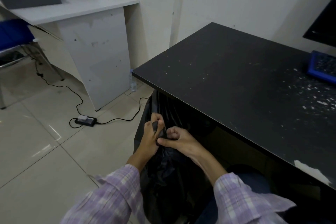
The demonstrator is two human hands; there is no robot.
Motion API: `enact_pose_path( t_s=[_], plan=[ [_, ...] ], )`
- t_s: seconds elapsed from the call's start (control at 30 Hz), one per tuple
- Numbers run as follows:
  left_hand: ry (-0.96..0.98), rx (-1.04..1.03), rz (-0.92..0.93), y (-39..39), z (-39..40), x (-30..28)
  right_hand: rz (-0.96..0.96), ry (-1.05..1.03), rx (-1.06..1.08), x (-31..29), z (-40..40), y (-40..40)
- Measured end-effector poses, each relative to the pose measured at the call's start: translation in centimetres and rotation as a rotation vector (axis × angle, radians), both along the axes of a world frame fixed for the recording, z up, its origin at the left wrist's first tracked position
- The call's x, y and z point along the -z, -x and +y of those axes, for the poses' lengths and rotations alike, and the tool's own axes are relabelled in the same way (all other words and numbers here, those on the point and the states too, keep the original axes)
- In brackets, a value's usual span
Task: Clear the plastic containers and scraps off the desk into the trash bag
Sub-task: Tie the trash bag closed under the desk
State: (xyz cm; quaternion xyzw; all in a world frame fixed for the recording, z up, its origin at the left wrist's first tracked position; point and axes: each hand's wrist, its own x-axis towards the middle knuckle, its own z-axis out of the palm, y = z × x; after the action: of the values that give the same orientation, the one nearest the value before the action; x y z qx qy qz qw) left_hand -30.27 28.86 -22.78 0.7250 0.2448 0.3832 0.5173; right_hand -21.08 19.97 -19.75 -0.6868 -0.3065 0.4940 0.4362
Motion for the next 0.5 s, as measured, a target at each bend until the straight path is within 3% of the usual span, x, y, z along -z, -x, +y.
enact_pose_path(
  t_s=[0.27, 0.37, 0.5],
  plan=[
    [-0.239, 0.159, 0.311, 1.0, 0.7, 0.5, 0.012, 0.094, -0.249, -0.7, -0.6, -0.4],
    [-0.439, 0.248, 0.438, 1.4, 1.1, -0.5, -0.204, 0.097, -0.316, -1.4, -0.5, -0.9],
    [-0.641, 0.239, 0.552, 1.6, 1.1, -1.0, -0.701, 0.172, -0.295, -1.2, -0.4, -1.5]
  ],
)
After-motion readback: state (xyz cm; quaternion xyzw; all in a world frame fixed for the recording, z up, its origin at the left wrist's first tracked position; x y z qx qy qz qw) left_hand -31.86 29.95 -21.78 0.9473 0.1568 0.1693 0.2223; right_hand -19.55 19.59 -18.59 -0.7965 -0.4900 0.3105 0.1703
